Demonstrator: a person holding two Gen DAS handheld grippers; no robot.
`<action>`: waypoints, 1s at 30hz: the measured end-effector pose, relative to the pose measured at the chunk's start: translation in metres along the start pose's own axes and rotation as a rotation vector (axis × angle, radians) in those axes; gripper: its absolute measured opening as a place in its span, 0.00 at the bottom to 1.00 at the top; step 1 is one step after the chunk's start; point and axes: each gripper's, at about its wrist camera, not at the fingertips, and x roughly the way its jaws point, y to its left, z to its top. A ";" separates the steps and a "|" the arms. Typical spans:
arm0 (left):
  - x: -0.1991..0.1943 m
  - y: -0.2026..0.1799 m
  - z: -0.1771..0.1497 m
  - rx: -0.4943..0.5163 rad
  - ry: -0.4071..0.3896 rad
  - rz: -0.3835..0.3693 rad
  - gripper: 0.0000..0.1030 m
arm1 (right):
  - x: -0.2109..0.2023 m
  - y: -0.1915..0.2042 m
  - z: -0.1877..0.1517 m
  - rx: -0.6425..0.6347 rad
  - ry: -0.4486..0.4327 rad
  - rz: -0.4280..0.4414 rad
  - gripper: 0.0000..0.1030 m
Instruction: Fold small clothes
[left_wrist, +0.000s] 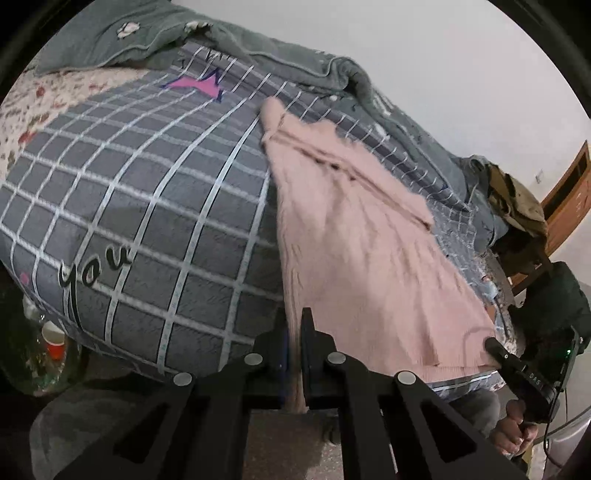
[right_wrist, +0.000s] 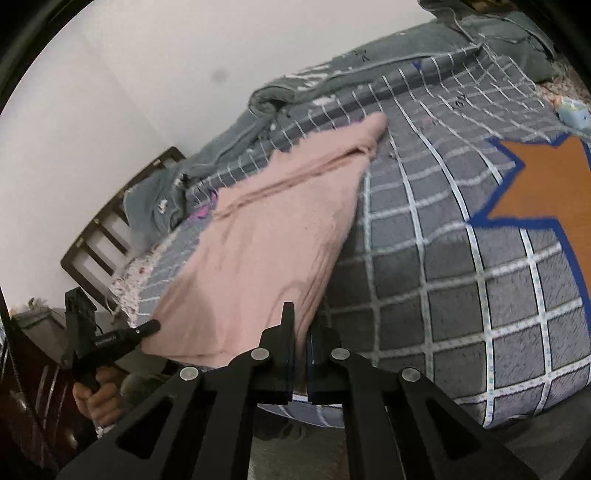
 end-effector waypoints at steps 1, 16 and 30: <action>-0.003 -0.002 0.004 -0.006 -0.004 -0.008 0.06 | -0.003 0.000 0.004 0.016 -0.006 0.013 0.04; -0.034 -0.042 0.085 -0.026 -0.059 -0.028 0.06 | -0.020 0.036 0.082 -0.001 -0.079 0.082 0.04; 0.013 -0.062 0.183 -0.037 -0.129 0.035 0.06 | 0.029 0.027 0.185 0.041 -0.154 0.121 0.04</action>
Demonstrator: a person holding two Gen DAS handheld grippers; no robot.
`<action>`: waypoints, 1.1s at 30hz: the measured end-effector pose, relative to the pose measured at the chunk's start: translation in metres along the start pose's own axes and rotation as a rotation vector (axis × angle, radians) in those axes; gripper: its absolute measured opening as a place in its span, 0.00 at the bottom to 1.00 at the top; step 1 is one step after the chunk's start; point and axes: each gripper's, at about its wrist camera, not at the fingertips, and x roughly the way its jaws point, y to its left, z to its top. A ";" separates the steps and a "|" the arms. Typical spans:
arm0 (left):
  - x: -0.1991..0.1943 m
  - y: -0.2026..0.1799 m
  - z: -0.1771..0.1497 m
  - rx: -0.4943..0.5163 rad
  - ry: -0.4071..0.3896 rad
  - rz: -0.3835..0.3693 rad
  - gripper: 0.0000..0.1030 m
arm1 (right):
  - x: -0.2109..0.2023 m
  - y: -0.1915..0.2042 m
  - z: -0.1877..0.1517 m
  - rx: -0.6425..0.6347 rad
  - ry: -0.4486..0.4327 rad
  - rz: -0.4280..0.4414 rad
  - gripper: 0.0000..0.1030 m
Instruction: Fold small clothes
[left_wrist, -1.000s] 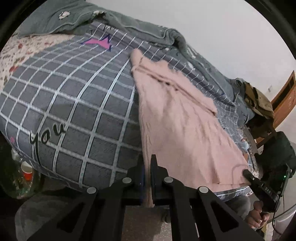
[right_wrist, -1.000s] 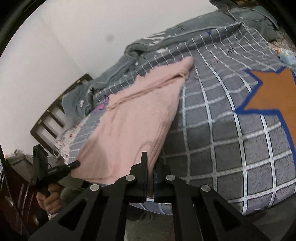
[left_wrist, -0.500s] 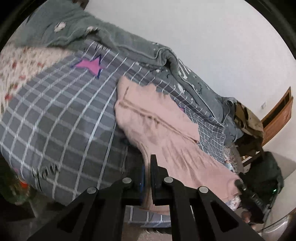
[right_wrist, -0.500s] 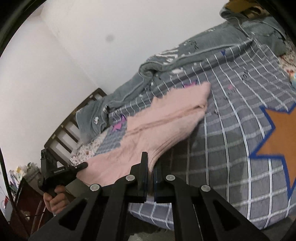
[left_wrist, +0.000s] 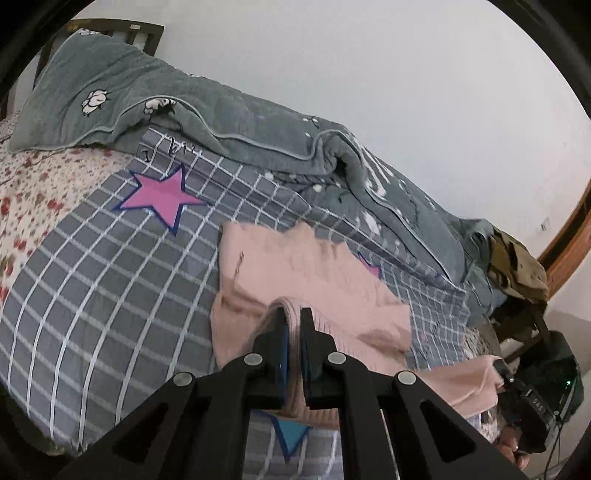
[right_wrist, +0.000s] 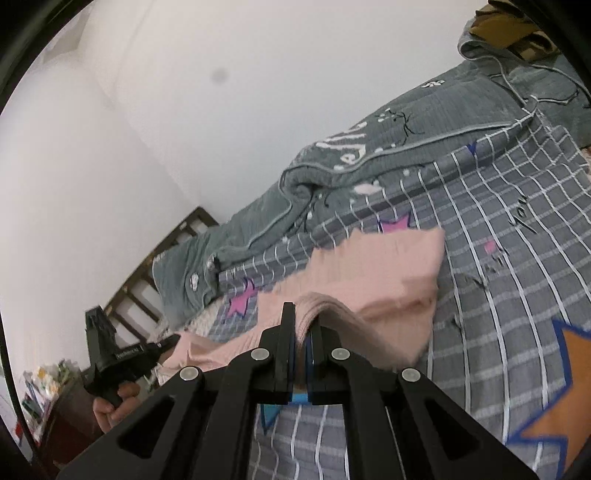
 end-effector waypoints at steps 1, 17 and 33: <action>0.008 0.002 0.006 -0.010 0.000 0.000 0.06 | 0.008 -0.004 0.007 0.008 -0.004 0.001 0.04; 0.158 0.022 0.068 -0.111 0.062 0.006 0.07 | 0.150 -0.073 0.066 0.041 0.057 -0.084 0.05; 0.217 0.020 0.073 0.036 0.044 0.099 0.54 | 0.227 -0.123 0.069 -0.130 0.127 -0.267 0.38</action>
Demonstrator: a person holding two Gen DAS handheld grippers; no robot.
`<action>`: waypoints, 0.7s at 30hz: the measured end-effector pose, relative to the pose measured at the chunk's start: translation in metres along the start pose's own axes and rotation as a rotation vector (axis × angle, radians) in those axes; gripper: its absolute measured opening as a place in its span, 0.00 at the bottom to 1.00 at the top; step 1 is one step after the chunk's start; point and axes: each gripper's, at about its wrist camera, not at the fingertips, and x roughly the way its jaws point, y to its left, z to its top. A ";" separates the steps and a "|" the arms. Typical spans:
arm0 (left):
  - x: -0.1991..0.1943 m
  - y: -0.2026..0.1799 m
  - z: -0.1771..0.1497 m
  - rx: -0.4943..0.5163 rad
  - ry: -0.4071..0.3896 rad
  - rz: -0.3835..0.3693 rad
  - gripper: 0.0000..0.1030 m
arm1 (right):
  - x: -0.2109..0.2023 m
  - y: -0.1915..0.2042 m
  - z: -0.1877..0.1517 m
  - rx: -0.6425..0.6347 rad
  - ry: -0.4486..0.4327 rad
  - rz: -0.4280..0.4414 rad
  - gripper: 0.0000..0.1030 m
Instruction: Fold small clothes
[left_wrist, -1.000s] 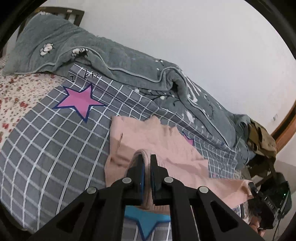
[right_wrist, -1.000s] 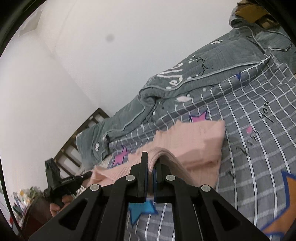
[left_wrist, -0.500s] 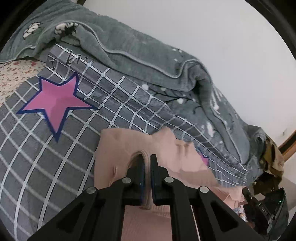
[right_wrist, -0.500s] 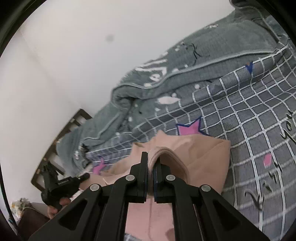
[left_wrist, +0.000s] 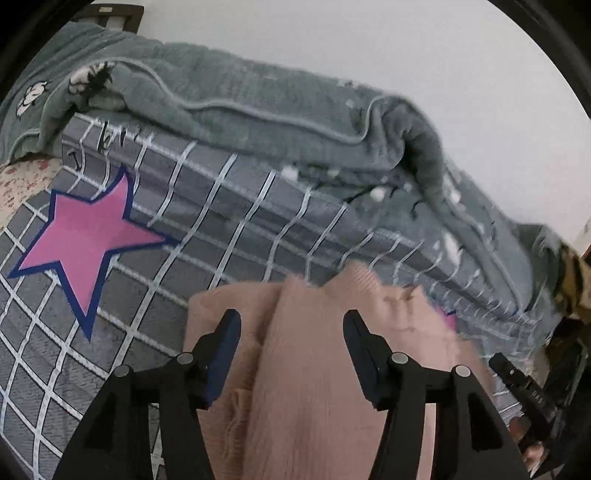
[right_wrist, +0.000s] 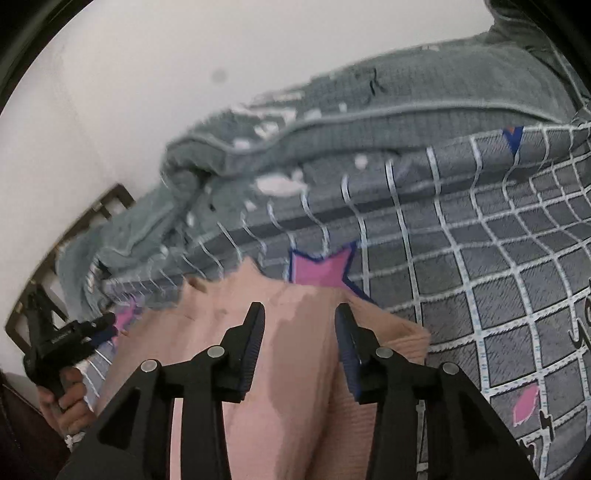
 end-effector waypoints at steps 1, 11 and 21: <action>0.004 0.000 -0.001 0.006 0.015 0.004 0.53 | 0.004 0.001 -0.003 -0.015 0.012 -0.003 0.38; 0.026 -0.016 -0.016 0.143 0.026 0.123 0.44 | 0.028 -0.001 -0.011 -0.033 0.104 -0.071 0.37; 0.016 0.011 -0.016 0.000 -0.024 0.067 0.07 | 0.010 0.009 -0.012 -0.092 -0.018 -0.027 0.06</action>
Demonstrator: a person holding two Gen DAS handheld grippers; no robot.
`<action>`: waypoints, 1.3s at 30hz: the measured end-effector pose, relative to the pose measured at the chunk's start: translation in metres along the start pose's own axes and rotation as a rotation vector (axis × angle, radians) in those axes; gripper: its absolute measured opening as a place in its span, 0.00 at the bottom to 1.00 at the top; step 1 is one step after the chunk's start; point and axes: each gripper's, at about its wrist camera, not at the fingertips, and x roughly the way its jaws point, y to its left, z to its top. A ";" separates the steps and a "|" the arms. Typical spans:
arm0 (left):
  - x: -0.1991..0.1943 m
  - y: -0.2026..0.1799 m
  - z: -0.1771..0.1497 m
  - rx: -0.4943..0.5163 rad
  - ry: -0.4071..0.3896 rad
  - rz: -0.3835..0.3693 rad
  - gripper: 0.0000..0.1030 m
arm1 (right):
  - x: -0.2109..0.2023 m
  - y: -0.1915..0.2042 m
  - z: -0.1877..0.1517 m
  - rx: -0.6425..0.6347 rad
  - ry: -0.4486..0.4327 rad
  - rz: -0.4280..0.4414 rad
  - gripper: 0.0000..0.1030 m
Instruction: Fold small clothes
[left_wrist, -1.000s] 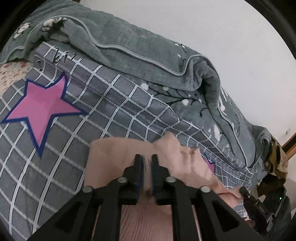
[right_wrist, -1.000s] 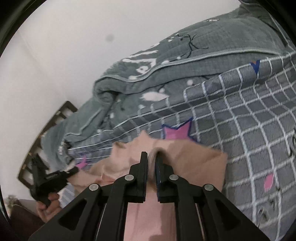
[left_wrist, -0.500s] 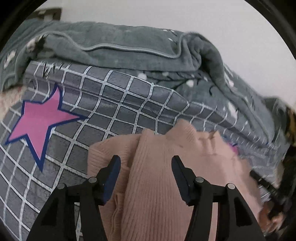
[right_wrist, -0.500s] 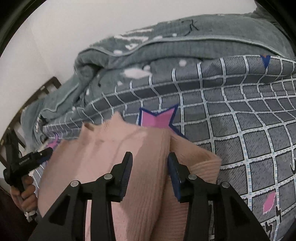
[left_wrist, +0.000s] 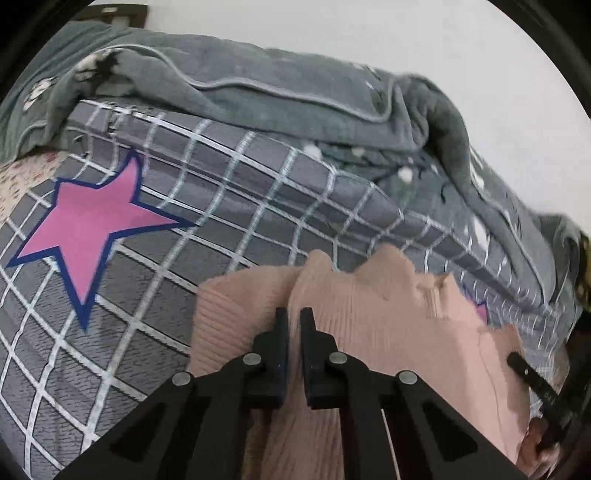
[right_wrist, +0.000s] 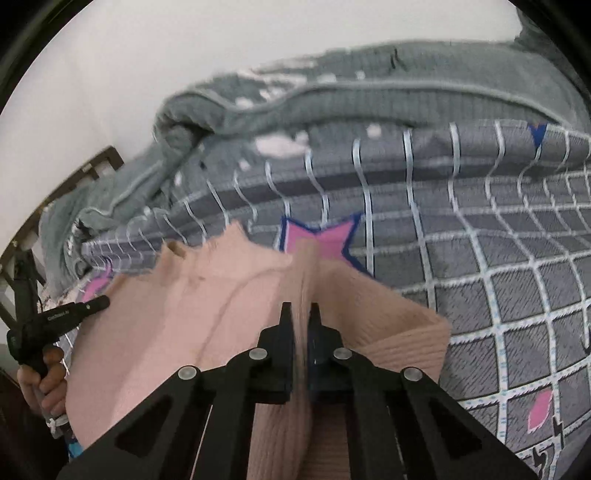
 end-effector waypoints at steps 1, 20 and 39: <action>-0.002 0.002 0.000 -0.007 -0.007 0.001 0.07 | -0.003 0.000 0.001 -0.001 -0.019 0.003 0.06; 0.005 -0.021 -0.004 0.119 0.033 0.095 0.36 | -0.005 -0.002 0.004 0.015 0.030 -0.127 0.34; -0.072 -0.015 -0.060 0.180 -0.027 0.123 0.59 | -0.099 0.019 -0.066 -0.049 0.047 -0.165 0.57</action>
